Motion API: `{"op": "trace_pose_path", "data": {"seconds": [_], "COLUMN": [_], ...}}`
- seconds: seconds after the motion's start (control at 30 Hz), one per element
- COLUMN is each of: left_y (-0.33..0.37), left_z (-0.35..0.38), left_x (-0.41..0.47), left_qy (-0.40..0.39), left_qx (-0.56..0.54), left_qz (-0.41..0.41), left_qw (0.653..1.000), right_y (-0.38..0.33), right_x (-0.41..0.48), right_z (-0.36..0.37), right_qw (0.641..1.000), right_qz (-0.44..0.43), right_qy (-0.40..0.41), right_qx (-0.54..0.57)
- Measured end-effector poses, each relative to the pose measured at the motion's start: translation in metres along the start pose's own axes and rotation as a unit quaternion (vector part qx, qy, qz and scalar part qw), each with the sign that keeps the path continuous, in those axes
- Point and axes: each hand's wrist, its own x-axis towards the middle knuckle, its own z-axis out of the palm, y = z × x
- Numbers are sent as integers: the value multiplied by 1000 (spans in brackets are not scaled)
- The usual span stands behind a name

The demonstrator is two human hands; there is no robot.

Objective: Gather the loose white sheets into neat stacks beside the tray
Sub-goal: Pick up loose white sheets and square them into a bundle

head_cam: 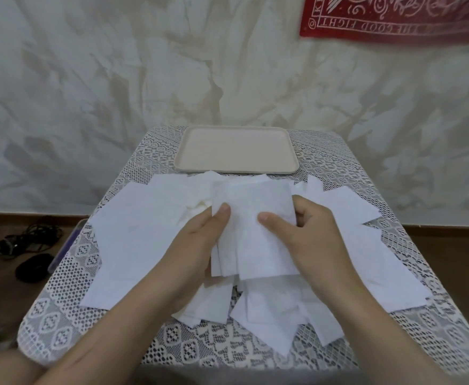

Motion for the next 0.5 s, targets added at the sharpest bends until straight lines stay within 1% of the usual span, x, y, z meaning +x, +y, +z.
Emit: {"op": "trace_pose_path", "data": {"seconds": [0.1,0.2,0.33,0.43,0.5], "left_y": [0,0,1,-4,-5], "left_z": [2,0,1,4,5], "left_x": [-5,-5,-9,-10,-9], "left_qy": [11,49,34,-8,-11], "left_qx": [32,32,50,90,108], "left_qz": [20,12,29,50,57], "left_qw": [999,998,998,995,992], "right_y": [-2,-2,-3,0,2], "right_x": [-2,0,-2,-5,-3], "right_z": [1,-9,-7,4,-2], "right_qw": [999,992,999,998,998], "right_qz": [-17,-50,-32,-16,10], "right_qy": [5,46,22,15,-1], "right_qx": [-32,-106,-32,-54,-55]}}
